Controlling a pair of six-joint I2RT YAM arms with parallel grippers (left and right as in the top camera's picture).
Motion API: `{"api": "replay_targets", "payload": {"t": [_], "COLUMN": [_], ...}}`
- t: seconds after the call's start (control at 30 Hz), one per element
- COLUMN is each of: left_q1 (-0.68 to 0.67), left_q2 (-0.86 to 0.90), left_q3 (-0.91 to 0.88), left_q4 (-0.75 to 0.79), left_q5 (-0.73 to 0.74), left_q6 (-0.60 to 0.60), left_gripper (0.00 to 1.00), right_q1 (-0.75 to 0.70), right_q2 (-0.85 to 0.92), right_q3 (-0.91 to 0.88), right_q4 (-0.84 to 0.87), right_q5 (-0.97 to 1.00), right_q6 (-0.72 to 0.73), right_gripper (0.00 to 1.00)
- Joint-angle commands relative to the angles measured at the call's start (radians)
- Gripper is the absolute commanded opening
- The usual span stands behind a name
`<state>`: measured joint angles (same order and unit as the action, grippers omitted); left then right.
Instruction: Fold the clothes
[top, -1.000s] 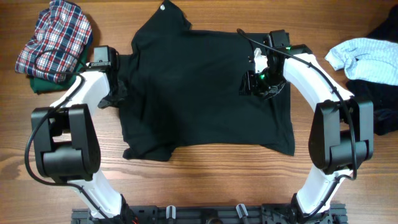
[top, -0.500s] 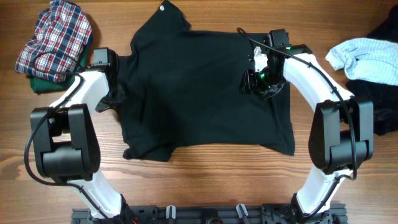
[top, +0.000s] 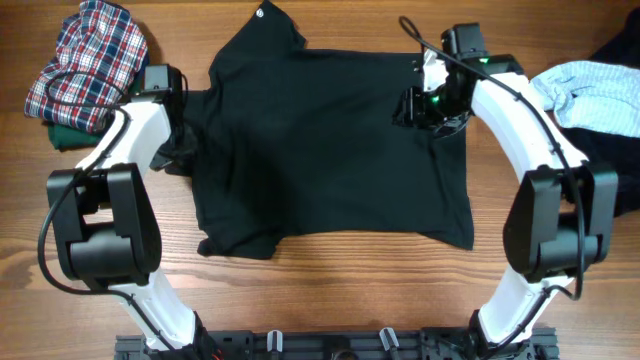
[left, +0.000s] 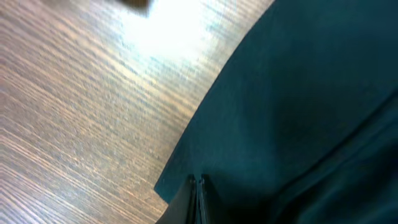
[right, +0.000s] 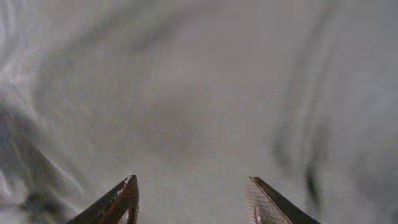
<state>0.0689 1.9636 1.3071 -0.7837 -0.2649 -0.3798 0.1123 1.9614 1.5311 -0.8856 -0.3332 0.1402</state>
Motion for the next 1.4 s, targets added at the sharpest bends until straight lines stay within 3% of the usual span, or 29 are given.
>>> {"api": "replay_targets", "payload": {"t": [0.0,0.03,0.07,0.2,0.23,0.33,0.43,0.53,0.57,0.73,0.9,1.13,1.37], "left_q1": [0.008,0.008,0.008,0.008,0.008,0.008,0.008,0.007,0.007,0.006,-0.021,-0.080,-0.077], "left_q2": [0.014,0.014,0.014,0.005,-0.011,-0.072,-0.139,-0.230,-0.246,-0.289,-0.347,-0.566,-0.682], "left_q3": [0.056,0.064,0.078,0.102,0.107,0.107,0.107,0.107,0.107,0.107,0.103,0.048,-0.156], "left_q4": [-0.023,-0.033,-0.047,-0.074,-0.078,-0.080,-0.094,-0.140,-0.161,-0.330,-0.431,-0.415,-0.321], "left_q5": [-0.006,-0.006,-0.005,-0.005,0.008,0.050,0.090,0.210,0.244,0.319,0.328,0.326,0.333], "left_q6": [-0.017,-0.017,-0.017,-0.017,-0.016,-0.016,0.000,0.014,0.014,0.021,0.036,-0.032,-0.153], "left_gripper": [0.04,0.06,0.22,0.46,0.57,0.69,0.73,0.97,1.00,1.00,1.00,1.00,1.00], "right_q1": [-0.032,-0.038,-0.049,-0.073,-0.085,-0.103,-0.106,-0.106,-0.106,-0.106,-0.106,-0.106,-0.106], "right_q2": [-0.077,-0.089,-0.108,-0.154,-0.177,-0.230,-0.289,-0.383,-0.406,-0.530,-0.745,-1.034,-1.078], "right_q3": [0.029,0.029,0.029,0.029,0.029,0.029,0.029,0.029,0.029,0.008,-0.133,-0.400,-0.543], "right_q4": [-0.011,-0.016,-0.024,-0.057,-0.079,-0.124,-0.168,-0.249,-0.275,-0.404,-0.409,-0.409,-0.371], "right_q5": [-0.015,-0.014,-0.011,0.000,0.000,0.007,0.059,0.140,0.149,0.228,0.230,0.230,0.234], "right_q6": [0.019,0.018,0.018,0.016,0.015,0.016,0.021,0.051,0.055,0.164,0.310,0.453,0.500], "right_gripper": [0.57,0.57,0.59,0.59,0.59,0.59,0.59,0.60,0.59,0.55,0.57,0.64,0.65]}}
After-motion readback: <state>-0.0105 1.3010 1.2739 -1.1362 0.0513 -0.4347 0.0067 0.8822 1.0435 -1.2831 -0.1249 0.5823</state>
